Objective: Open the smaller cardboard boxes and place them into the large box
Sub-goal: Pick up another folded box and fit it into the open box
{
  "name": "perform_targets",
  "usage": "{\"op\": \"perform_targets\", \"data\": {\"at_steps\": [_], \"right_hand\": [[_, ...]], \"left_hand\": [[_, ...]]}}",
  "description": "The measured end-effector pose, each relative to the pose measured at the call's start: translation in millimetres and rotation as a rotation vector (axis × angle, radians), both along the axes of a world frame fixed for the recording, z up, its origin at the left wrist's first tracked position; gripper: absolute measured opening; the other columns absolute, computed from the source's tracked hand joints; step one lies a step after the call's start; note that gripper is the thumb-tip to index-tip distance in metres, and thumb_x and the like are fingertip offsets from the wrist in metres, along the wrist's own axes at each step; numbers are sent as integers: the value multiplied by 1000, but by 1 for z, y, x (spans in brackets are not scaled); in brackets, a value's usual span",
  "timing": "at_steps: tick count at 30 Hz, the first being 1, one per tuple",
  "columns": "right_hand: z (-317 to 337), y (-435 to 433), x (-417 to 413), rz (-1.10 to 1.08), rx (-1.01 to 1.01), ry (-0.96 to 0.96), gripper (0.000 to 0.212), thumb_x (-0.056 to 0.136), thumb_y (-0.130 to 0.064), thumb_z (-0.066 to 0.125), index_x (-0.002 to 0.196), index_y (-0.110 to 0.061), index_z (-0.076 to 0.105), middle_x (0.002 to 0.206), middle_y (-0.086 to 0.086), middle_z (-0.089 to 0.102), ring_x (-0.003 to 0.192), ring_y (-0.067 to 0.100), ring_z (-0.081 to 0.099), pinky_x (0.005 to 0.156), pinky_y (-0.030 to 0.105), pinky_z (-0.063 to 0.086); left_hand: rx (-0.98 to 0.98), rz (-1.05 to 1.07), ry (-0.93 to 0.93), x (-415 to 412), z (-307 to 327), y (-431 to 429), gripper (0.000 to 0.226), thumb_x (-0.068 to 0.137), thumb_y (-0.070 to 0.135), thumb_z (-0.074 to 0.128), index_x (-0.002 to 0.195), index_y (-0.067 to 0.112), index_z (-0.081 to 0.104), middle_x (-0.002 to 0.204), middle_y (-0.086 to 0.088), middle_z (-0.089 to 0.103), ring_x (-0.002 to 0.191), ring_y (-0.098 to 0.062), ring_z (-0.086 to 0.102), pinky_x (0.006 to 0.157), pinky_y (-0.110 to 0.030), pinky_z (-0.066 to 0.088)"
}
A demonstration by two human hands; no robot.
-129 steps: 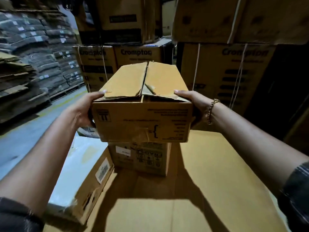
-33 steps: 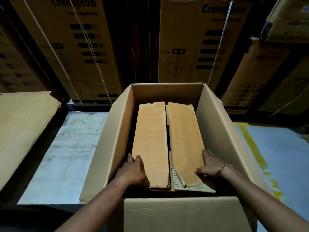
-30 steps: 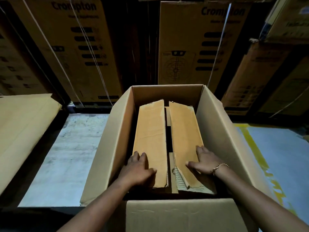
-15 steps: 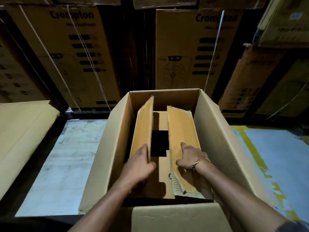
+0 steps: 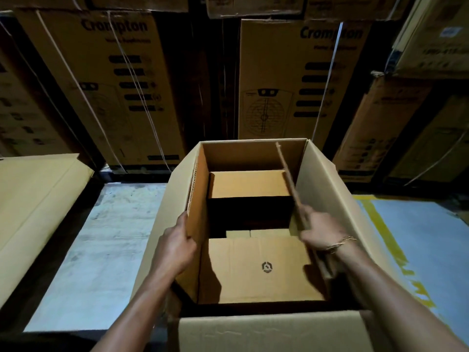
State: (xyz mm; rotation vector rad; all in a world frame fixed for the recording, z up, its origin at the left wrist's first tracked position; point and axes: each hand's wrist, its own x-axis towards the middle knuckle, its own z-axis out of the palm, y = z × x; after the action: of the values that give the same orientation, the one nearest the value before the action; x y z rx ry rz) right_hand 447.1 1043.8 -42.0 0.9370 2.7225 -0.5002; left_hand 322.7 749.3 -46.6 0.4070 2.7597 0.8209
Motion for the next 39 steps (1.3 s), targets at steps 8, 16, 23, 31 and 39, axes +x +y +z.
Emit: {"op": "perform_targets", "data": {"at_steps": [8, 16, 23, 31, 39], "right_hand": [[-10, 46, 41, -9, 515, -143, 54, 89, -18, 52, 142, -13, 40, 152, 12, 33, 134, 31, 37, 101, 39, 45], [-58, 13, -25, 309, 396, -408, 58, 92, -41, 47, 147, -21, 43, 156, 8, 40, 150, 32, 20, 123, 51, 6], [-32, 7, -36, 171, 93, -223, 52, 99, -65, 30, 111, -29, 65, 123, 6, 69, 121, 28, 58, 110, 44, 29], [4, -7, 64, 261, -79, 50, 38, 83, -69, 53, 69, -34, 57, 75, -21, 64, 86, 2, 59, 107, 37, 30], [-13, -18, 115, 283, 16, 283, 34, 82, -63, 50, 103, -38, 58, 122, -15, 56, 114, 14, 50, 92, 32, 40]], "left_hand": [[-23, -1, 22, -1, -1, 4, 68, 97, 8, 52, 159, 18, 24, 133, -24, 57, 113, -39, 60, 94, -43, 53], [-45, 5, 35, 0, -2, 3, 68, 100, 15, 52, 159, 21, 19, 139, -18, 56, 116, -34, 60, 95, -41, 52], [2, 15, 13, -4, -5, 3, 67, 101, 18, 54, 159, 23, 22, 137, -18, 57, 116, -34, 61, 96, -40, 52], [85, 16, -208, 12, -18, 3, 72, 97, 26, 54, 160, 31, 19, 156, -12, 44, 132, -33, 51, 108, -45, 44], [202, 63, -365, 41, -21, 10, 64, 97, 29, 56, 155, 24, 32, 154, -11, 47, 132, -31, 51, 108, -42, 43]]}}
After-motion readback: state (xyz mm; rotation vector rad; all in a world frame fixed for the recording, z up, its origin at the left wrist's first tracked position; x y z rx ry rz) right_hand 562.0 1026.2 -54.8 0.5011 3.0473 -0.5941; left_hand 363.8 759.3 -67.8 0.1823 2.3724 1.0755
